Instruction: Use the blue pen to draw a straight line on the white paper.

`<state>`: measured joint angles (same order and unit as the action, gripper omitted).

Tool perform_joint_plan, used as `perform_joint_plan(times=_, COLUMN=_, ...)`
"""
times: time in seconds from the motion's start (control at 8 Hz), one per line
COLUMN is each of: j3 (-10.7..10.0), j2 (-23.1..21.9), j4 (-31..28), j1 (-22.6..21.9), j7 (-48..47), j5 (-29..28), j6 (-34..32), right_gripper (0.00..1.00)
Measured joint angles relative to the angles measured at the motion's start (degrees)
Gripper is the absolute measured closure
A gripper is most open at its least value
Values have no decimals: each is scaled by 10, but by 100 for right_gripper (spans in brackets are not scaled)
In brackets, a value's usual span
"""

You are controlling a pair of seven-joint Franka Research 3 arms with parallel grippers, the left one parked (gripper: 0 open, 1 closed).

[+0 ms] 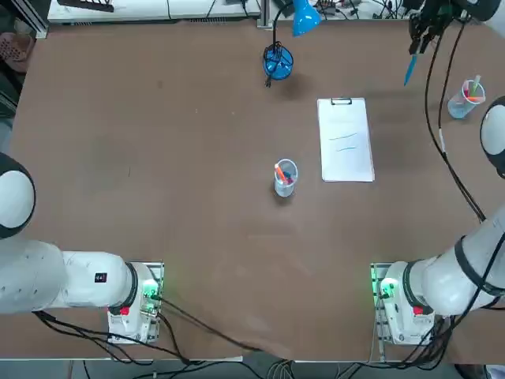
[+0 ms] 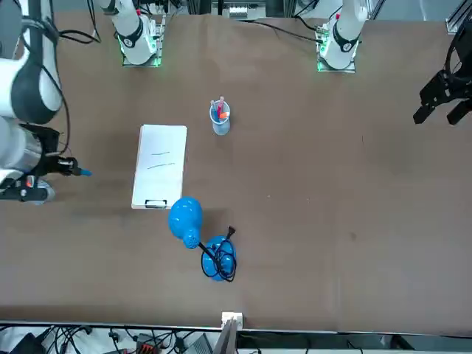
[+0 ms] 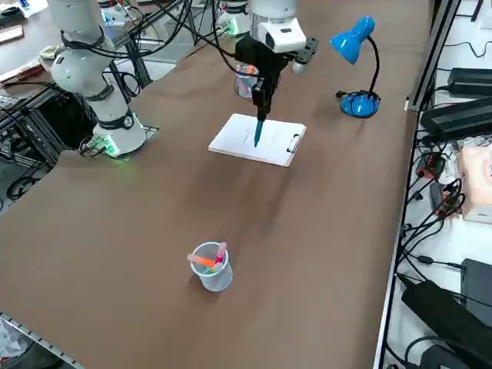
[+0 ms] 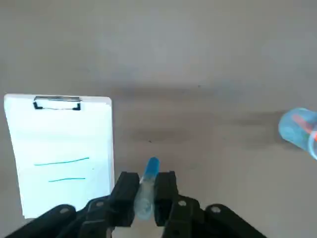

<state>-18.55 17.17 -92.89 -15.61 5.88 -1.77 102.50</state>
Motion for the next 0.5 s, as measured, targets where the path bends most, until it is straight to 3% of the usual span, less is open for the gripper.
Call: perform_joint_plan(times=0.5, j3=23, j2=-5, j4=-20, j1=-37, j7=8, j5=-25, j6=13, right_gripper=79)
